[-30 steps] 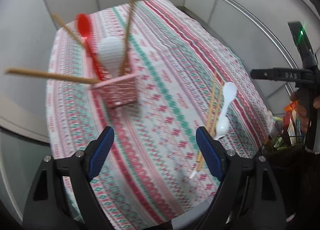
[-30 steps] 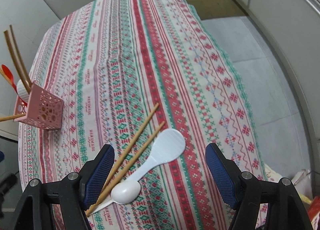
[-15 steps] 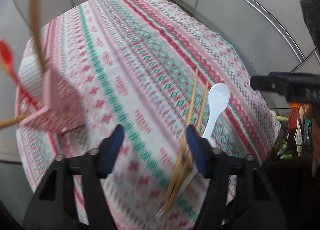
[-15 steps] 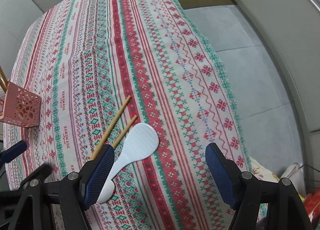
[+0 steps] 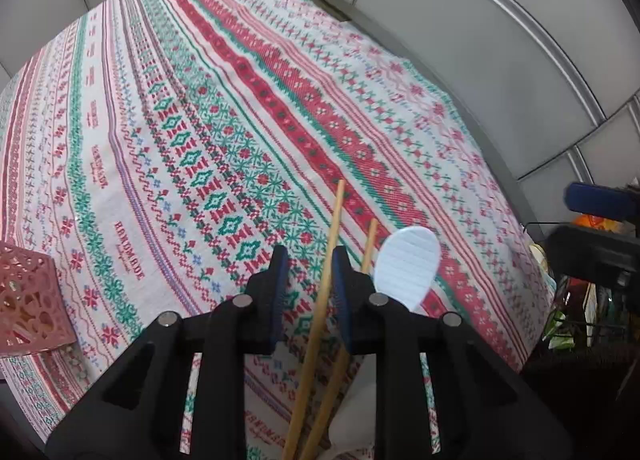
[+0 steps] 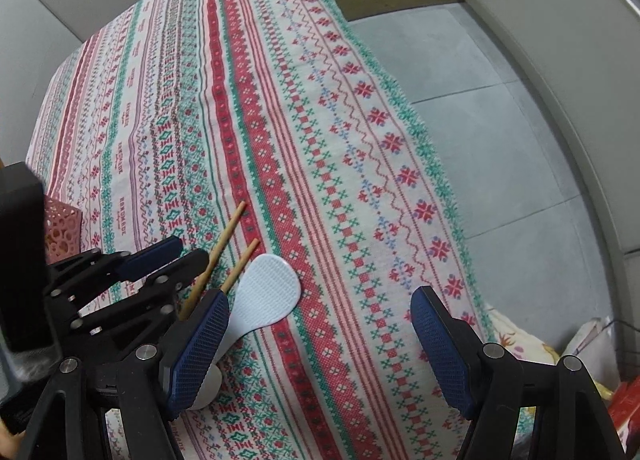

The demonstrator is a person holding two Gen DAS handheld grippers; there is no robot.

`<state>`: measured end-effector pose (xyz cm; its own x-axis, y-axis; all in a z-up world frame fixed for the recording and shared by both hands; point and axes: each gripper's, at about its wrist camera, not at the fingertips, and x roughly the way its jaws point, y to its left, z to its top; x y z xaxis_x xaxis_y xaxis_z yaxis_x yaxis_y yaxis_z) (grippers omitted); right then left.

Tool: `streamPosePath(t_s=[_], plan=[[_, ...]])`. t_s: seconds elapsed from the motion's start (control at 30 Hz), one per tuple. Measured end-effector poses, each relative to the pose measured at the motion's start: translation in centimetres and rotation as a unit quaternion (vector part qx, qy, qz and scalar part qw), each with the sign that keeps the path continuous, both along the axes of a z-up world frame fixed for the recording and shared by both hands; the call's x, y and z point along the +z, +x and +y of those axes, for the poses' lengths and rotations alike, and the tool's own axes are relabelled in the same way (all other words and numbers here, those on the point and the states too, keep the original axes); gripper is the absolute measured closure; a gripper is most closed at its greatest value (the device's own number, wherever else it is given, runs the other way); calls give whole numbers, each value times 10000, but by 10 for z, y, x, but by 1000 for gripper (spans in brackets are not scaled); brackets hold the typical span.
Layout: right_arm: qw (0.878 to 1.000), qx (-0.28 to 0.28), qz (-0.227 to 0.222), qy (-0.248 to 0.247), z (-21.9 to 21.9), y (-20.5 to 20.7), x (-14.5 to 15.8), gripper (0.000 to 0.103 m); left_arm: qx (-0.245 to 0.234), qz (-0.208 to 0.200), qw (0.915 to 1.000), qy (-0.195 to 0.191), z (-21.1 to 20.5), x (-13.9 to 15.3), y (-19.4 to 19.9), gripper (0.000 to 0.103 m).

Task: Organize utensils
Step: 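Grasp a wooden chopstick with the left tool while the right tool reaches the white spoon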

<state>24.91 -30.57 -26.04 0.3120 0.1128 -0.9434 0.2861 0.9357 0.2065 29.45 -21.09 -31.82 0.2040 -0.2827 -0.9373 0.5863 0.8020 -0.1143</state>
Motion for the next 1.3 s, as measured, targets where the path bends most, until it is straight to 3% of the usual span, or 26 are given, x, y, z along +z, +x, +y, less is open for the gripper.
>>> streamPosePath(t_s=[0.1,0.17,0.2,0.33,0.53,0.63,0.77,0.83,0.9,1.1,1.3], plan=[[10000,-49,23,30,-4,0,-1,23,3,41,10000,-66,-1,-2,3,80],[10000,-80,32,12,-6,0,-1,23,-17,57,9999,-105,-2,-2,3,87],[9999,-92,41,7,-6,1,-1,23,-29,65,9999,-121,-2,-2,3,95],[9998,-107,134,76,-5,5,-7,23,-27,133,9998,142,0,-8,5,102],[9976,-43,361,581,8,14,-24,23,77,84,9996,267,23,-3,5,103],[9955,-73,449,836,15,19,-33,27,183,58,9998,103,39,5,8,103],[9944,-304,448,910,9,20,-35,36,138,114,9996,-230,49,14,10,100],[9946,-446,426,839,1,18,-33,36,76,146,9994,-317,44,14,10,82],[9946,-552,424,767,-8,15,-33,36,24,194,9991,-377,29,12,13,78],[9931,-728,470,790,-26,8,-34,36,-117,296,9994,-164,-5,-7,16,78],[9933,-684,427,830,-24,7,-33,36,20,236,9993,-281,-6,-8,16,78]])
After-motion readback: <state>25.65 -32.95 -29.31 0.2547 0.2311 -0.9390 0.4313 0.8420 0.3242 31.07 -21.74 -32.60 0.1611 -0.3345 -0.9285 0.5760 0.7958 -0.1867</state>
